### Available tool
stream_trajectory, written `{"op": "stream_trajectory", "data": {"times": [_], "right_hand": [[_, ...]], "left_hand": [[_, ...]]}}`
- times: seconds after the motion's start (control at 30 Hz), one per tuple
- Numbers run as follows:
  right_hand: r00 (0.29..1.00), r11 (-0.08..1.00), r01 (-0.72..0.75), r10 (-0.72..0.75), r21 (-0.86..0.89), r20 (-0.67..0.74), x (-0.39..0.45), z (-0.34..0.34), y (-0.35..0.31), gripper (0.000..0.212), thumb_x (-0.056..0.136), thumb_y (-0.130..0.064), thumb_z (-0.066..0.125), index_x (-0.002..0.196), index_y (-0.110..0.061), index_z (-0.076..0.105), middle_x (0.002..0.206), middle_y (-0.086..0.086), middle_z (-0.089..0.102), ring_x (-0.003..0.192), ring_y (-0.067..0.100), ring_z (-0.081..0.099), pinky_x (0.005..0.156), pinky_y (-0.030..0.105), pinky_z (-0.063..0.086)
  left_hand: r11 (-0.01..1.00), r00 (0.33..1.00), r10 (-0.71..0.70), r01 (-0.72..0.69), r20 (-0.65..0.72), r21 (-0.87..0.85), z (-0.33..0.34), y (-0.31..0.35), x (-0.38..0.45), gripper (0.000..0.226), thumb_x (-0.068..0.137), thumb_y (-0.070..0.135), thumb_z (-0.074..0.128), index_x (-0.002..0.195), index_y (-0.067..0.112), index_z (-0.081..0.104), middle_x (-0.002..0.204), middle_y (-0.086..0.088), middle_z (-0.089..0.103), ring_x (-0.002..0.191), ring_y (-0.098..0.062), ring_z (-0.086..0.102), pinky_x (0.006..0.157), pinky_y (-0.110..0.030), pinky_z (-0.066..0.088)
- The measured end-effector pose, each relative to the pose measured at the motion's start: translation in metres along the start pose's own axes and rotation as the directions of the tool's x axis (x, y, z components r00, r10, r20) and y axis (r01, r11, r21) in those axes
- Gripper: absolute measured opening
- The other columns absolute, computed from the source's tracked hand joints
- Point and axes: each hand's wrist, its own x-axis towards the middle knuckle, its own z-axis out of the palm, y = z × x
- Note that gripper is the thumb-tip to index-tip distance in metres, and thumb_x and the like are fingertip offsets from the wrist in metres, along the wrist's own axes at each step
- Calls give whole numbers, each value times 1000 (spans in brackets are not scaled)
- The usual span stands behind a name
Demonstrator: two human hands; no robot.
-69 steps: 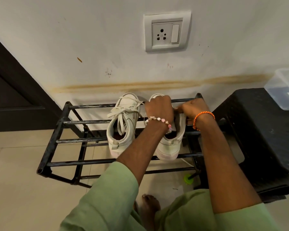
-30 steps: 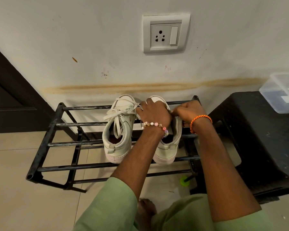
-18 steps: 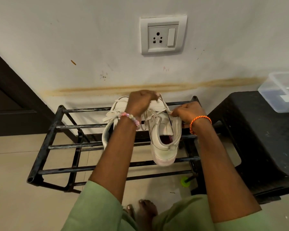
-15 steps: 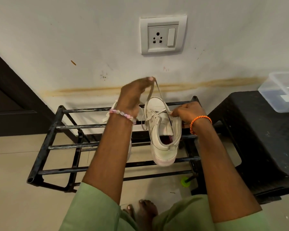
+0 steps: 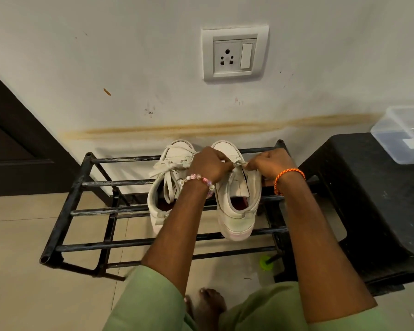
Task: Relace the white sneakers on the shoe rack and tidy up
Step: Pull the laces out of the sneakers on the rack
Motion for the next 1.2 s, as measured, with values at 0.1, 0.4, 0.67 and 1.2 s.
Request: {"op": "stream_trajectory", "data": {"times": [0.1,0.4,0.67,1.2], "right_hand": [[1000,1000,2,-2,4,13,0,0,0,7,74,-14,76,70,-14,70,92,12,71,93,31,64,88,49,52],[1000,999,-4,3,32,24,3,0,3,8,74,-13,76,70,-16,70,95,12,71,95,31,64,91,49,51],[1000,998,-17,17,55,2,4,0,3,10,73,-12,77,67,-16,69,95,13,71,93,30,65,88,49,53],[1000,997,-23,22,76,16,1,-1,3,12,76,-9,75,68,-14,68,91,11,70,90,29,65,82,47,56]], "left_hand": [[1000,999,-7,7,-41,3,-2,1,2,17,81,21,72,93,9,76,92,-9,74,86,-22,67,70,-24,46],[854,999,-6,-21,-50,-520,-20,8,3,8,85,12,68,77,15,68,90,0,69,85,-5,65,83,-22,51],[303,999,3,-49,-50,-952,-51,27,-3,21,98,7,44,79,12,52,77,0,71,78,-18,66,67,-20,48],[999,999,-25,26,-36,22,-8,-6,5,14,82,14,69,88,2,74,90,-14,72,83,-26,67,71,-29,51]]}}
